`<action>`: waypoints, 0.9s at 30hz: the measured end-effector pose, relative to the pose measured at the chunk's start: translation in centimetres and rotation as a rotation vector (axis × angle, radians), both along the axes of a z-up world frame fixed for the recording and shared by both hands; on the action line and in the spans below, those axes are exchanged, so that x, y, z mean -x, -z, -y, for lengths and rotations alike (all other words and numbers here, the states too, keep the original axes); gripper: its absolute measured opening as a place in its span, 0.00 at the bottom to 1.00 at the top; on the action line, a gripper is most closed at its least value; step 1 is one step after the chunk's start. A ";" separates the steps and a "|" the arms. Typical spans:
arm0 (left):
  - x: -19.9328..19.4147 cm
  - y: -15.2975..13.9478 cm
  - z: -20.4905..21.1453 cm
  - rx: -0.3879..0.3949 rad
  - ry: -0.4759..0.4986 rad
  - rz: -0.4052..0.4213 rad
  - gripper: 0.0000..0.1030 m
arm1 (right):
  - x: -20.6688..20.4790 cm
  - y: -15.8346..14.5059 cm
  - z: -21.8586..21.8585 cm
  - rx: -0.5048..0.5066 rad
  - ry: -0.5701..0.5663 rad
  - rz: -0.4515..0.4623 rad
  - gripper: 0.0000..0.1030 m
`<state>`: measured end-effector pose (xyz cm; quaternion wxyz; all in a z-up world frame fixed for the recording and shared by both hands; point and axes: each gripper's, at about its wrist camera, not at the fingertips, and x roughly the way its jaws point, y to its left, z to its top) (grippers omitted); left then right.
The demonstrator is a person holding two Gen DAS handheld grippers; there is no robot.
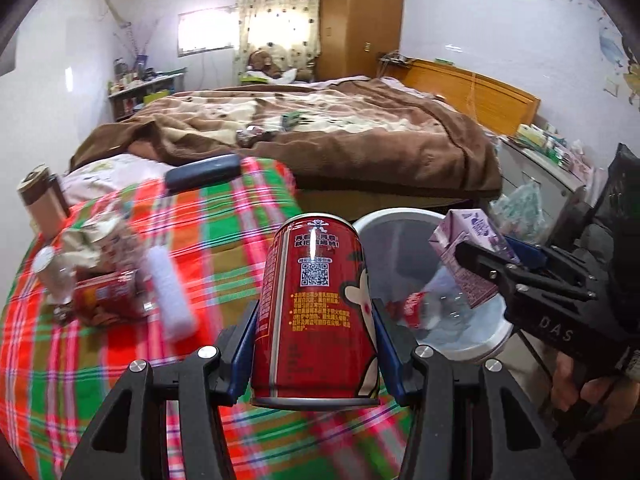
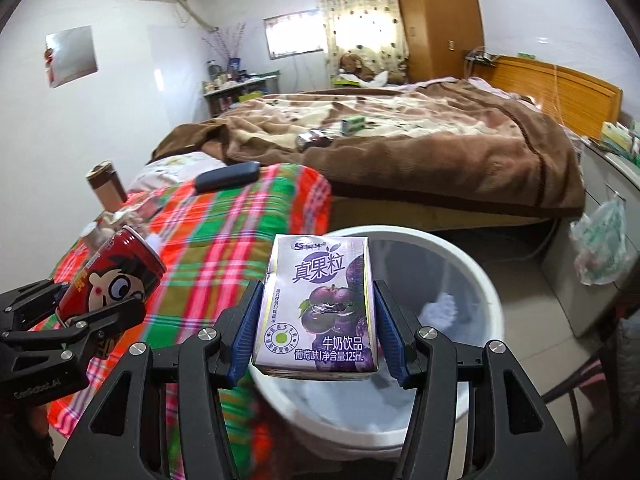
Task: Collect trash
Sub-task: 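Carry carton and can over the white bin and open both tools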
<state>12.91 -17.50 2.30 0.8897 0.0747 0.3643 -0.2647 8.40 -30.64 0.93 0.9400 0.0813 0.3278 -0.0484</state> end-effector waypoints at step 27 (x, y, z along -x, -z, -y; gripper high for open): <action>-2.7 4.4 10.0 -0.041 0.102 -0.103 0.64 | -0.4 4.0 6.0 0.002 0.082 -0.159 0.55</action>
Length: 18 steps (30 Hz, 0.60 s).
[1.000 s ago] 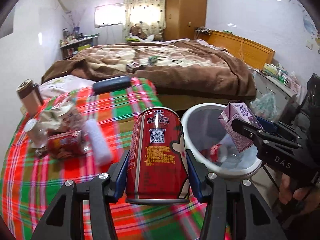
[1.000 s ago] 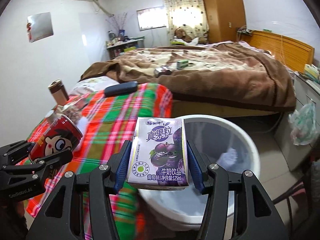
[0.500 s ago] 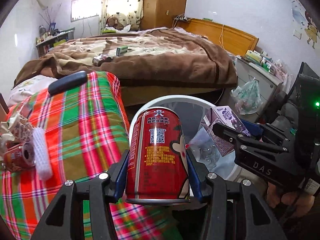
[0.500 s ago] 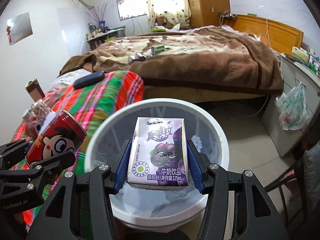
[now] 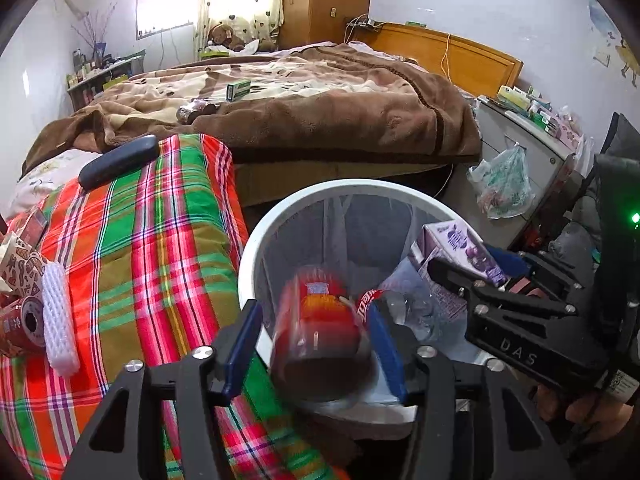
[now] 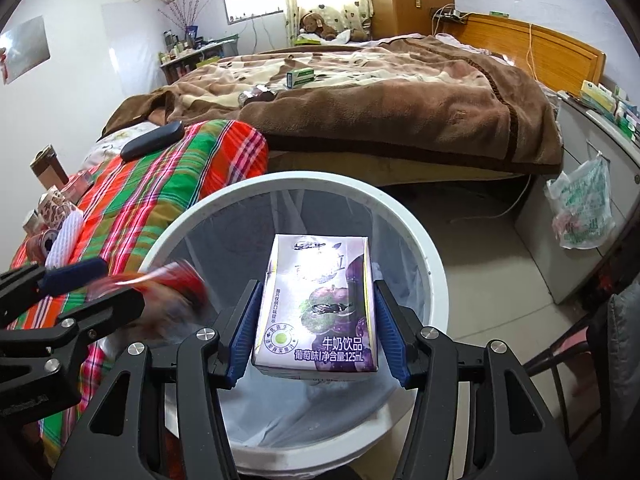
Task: Collect trash
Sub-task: 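Carry carton and can over the white bin and open both tools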
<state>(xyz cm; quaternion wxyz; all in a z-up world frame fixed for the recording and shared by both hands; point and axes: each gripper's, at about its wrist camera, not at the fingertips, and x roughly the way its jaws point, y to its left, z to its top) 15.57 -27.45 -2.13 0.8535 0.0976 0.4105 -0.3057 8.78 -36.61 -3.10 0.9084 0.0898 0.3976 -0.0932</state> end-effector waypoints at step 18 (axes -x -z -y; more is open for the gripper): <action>0.6 -1.8 -3.9 0.032 -0.075 0.039 0.68 | 0.6 -1.8 -1.5 -0.002 0.002 0.072 0.63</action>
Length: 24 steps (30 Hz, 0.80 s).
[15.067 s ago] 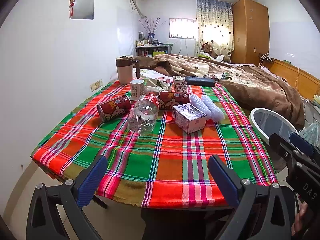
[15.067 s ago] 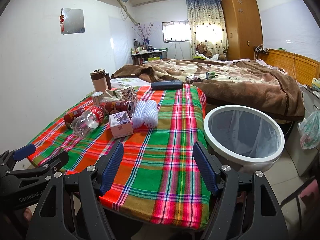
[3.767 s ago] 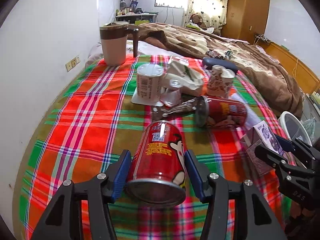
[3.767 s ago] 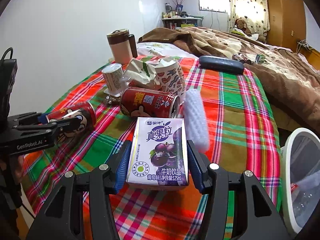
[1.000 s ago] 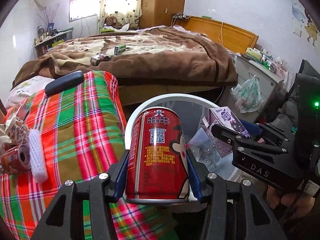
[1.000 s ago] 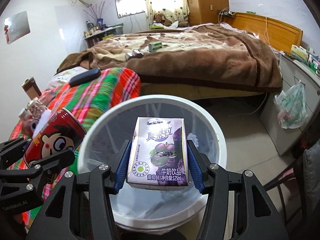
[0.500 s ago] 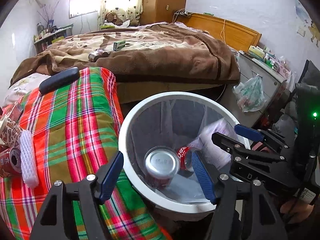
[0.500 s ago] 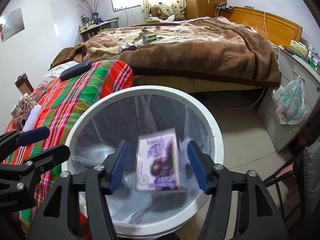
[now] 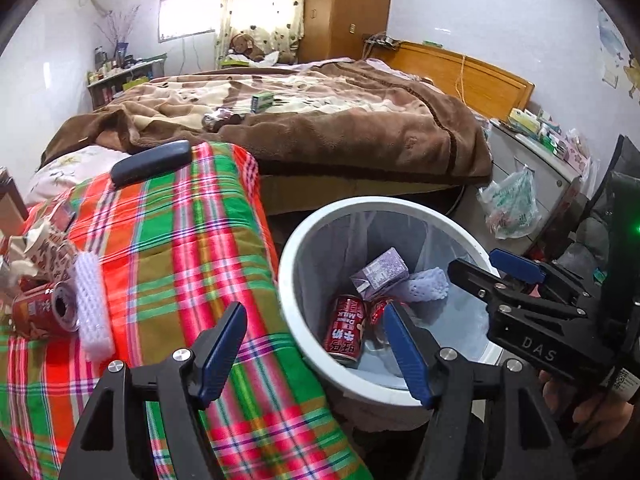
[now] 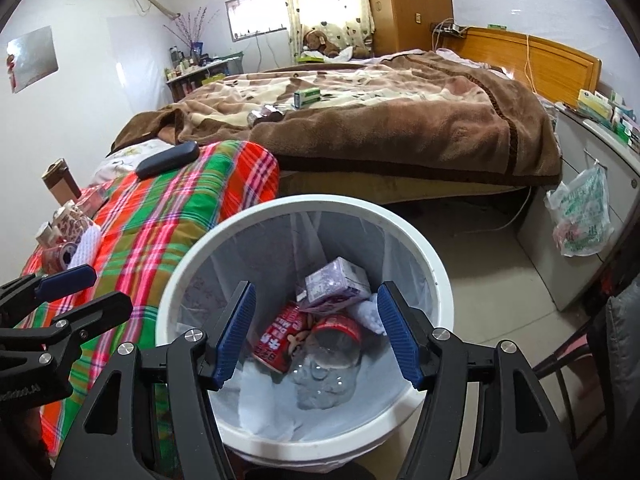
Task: Collect trash
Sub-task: 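Carry carton and can over the white bin and open both tools, then move both tools back toward the remaining trash on the bed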
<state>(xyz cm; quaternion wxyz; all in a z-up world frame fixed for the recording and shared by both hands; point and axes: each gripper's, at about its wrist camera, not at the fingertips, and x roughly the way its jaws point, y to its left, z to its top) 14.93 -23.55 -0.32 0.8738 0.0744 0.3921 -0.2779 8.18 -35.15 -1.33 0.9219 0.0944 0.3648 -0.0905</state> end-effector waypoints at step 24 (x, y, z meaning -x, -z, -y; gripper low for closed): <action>0.2 -2.0 -14.0 0.030 -0.246 0.064 0.68 | -1.6 -1.9 -8.8 -0.003 -0.160 0.077 0.63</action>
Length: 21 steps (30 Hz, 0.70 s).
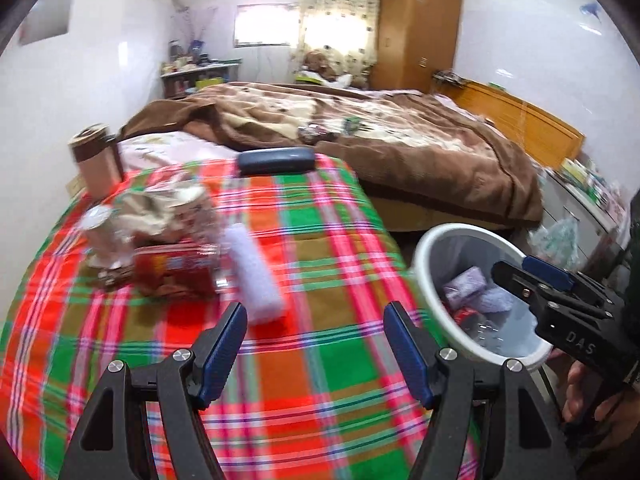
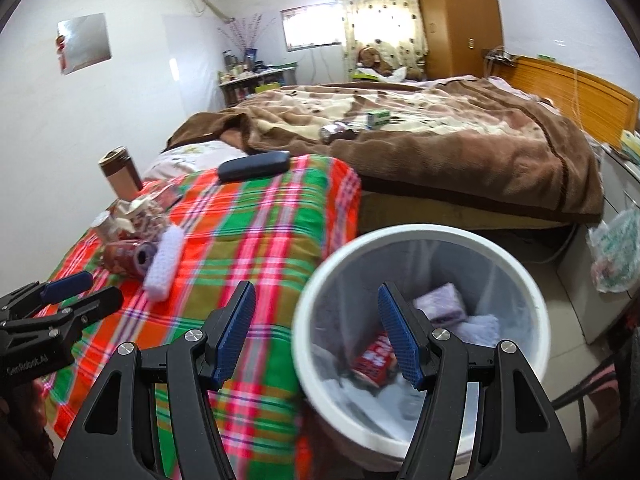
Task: Collect trash
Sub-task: 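Move both tools back toward the remaining trash on the bed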
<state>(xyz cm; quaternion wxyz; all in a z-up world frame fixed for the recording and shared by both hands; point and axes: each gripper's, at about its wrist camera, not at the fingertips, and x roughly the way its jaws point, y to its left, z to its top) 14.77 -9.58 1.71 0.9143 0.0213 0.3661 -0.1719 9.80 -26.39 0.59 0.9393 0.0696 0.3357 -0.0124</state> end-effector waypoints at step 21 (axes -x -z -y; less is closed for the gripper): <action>-5.1 1.6 -12.6 0.014 -0.182 -0.055 0.68 | -6.4 1.6 -9.2 -0.015 -0.207 -0.099 0.63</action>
